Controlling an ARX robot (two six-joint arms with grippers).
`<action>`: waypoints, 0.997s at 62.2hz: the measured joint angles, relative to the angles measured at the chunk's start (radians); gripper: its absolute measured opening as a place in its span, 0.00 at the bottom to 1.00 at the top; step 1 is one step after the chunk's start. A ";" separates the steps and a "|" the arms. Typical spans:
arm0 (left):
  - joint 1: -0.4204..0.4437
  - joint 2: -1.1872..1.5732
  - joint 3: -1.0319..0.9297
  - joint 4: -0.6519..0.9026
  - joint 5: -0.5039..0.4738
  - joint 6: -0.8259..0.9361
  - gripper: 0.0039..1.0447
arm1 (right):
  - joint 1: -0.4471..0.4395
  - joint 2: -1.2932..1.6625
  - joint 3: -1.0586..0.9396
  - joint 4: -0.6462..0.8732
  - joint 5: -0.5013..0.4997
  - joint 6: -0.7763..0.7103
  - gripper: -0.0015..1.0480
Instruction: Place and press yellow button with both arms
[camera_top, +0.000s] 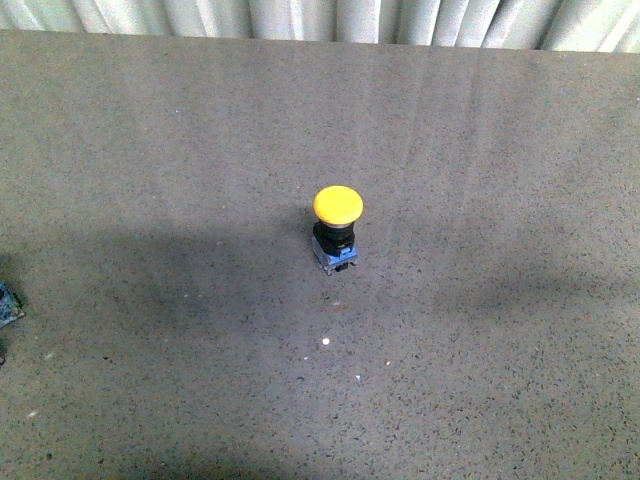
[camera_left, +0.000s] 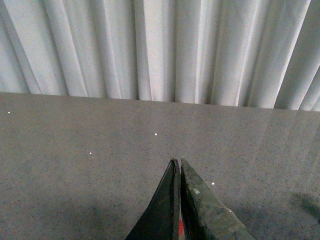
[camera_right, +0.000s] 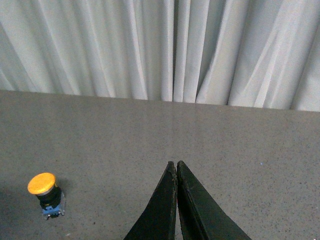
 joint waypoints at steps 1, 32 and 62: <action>0.000 0.000 0.000 0.000 0.000 0.000 0.01 | 0.000 -0.005 0.000 -0.005 0.000 0.000 0.01; 0.000 0.000 0.000 0.000 0.000 0.000 0.01 | 0.000 -0.212 0.000 -0.207 0.000 0.000 0.01; 0.000 0.000 0.000 0.000 0.000 0.000 0.01 | 0.000 -0.440 0.000 -0.440 0.002 0.000 0.01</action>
